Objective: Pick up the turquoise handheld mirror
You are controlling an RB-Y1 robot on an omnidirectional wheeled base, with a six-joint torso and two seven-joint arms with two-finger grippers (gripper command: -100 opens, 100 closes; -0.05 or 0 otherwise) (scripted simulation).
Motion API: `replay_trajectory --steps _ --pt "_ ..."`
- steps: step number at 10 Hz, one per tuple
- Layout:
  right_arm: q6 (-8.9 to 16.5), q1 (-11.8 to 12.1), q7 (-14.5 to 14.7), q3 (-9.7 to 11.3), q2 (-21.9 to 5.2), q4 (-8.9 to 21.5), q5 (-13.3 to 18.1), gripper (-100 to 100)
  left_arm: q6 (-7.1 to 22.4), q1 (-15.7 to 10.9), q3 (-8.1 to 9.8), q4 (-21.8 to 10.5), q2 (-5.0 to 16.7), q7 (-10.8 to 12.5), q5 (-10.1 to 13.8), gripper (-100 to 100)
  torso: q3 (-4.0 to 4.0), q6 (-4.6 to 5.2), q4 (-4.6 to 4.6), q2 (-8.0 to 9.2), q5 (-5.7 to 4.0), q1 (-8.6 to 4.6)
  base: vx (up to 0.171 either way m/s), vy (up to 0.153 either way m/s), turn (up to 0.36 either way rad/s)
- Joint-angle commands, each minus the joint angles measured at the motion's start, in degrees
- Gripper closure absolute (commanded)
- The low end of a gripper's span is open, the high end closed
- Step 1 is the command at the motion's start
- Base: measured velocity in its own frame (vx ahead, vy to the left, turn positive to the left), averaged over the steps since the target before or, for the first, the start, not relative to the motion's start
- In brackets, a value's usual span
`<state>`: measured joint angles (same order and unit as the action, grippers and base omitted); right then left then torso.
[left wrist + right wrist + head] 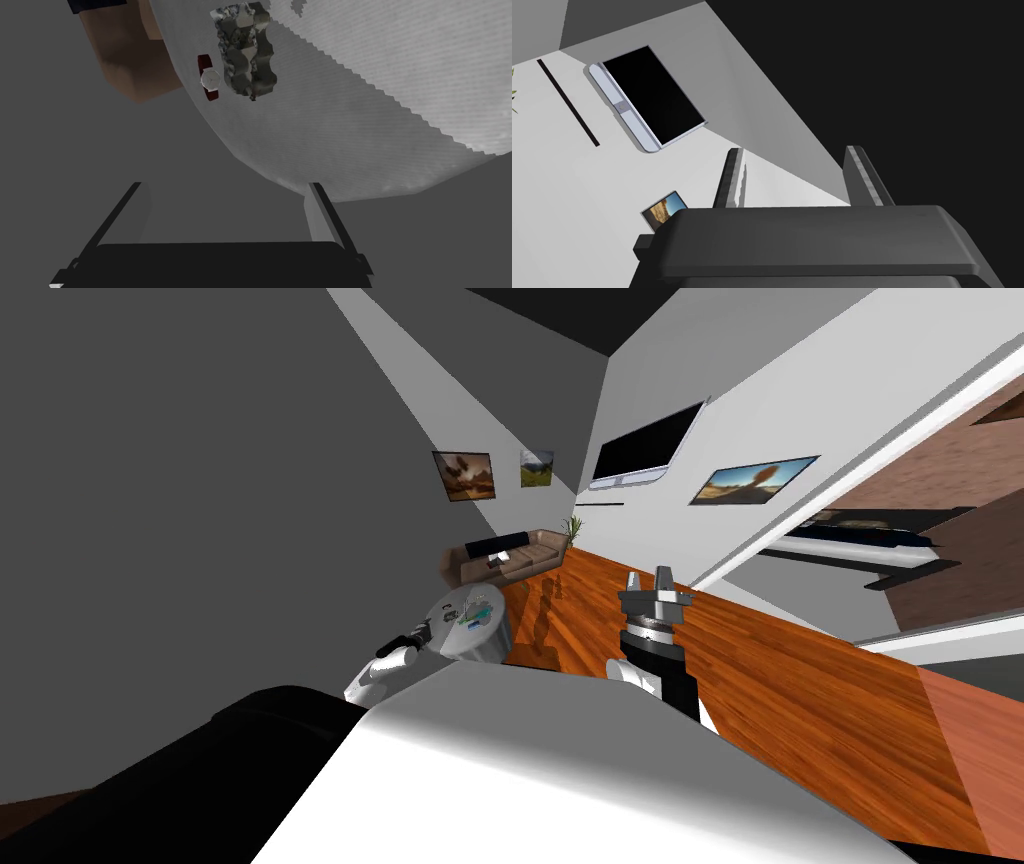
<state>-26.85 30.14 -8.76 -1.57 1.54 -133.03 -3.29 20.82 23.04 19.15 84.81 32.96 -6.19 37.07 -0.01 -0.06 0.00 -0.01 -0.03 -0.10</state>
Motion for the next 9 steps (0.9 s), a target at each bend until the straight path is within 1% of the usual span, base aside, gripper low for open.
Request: replay_trajectory --steps 1,2,3,4,5,6,7,8,9 --pt "0.00 0.00 0.00 0.00 0.00 0.00 0.00 0 2.86 -0.48 0.97 -2.86 1.46 0.03 2.22 -100 0.00 0.00 0.00 0.00 0.00 0.00 0.020 -0.050 -0.237" --pt "0.00 -0.01 0.00 0.01 0.00 0.00 0.00 0 3.44 -0.48 0.97 -4.18 1.46 0.03 2.22 -100 -0.01 0.07 0.00 -0.02 -0.01 -0.03 0.014 -0.033 -0.119" --pt "0.00 0.00 0.00 0.00 0.00 0.00 0.00 0 5.52 -1.27 1.52 -6.09 2.94 -0.10 4.36 -100 0.01 0.00 0.00 0.02 0.00 0.00 0.014 -0.048 -0.277" --pt "0.00 -0.01 0.00 0.01 0.00 0.00 0.00 0 6.01 -1.27 1.52 -7.65 2.94 -0.10 4.36 -100 0.01 0.07 0.01 0.01 -0.01 -0.04 0.017 -0.041 -0.120" --pt "0.00 0.00 0.00 0.00 0.00 0.00 0.00 0 6.01 -1.27 1.52 -7.97 2.94 -0.10 4.36 -100 0.01 -0.01 0.00 0.01 -0.01 -0.03 0.010 -0.019 0.046" --pt "0.00 0.00 0.00 0.00 0.00 0.00 0.00 0 8.55 -2.10 2.05 -10.26 4.39 -0.25 6.46 -100 0.02 -0.02 0.01 0.04 0.00 0.04 0.016 -0.038 -0.242" --pt "0.00 -0.01 0.00 0.00 0.00 0.00 0.00 0 8.55 -2.10 2.05 -11.74 4.39 -0.25 6.46 -100 0.01 0.07 0.01 0.01 -0.01 0.00 0.018 -0.030 -0.151" --pt "0.00 0.00 0.00 0.00 0.00 0.00 0.00 0 11.05 -2.96 2.54 -13.30 5.79 -0.42 8.52 -100 0.01 0.00 0.01 0.02 0.00 0.01 0.026 -0.040 -0.213" --pt "0.00 -0.01 0.00 0.00 0.00 0.00 0.00 0 11.05 -2.96 2.54 -15.09 5.79 -0.42 8.52 -100 -0.01 0.05 0.01 -0.02 -0.01 -0.02 0.027 -0.033 -0.136"
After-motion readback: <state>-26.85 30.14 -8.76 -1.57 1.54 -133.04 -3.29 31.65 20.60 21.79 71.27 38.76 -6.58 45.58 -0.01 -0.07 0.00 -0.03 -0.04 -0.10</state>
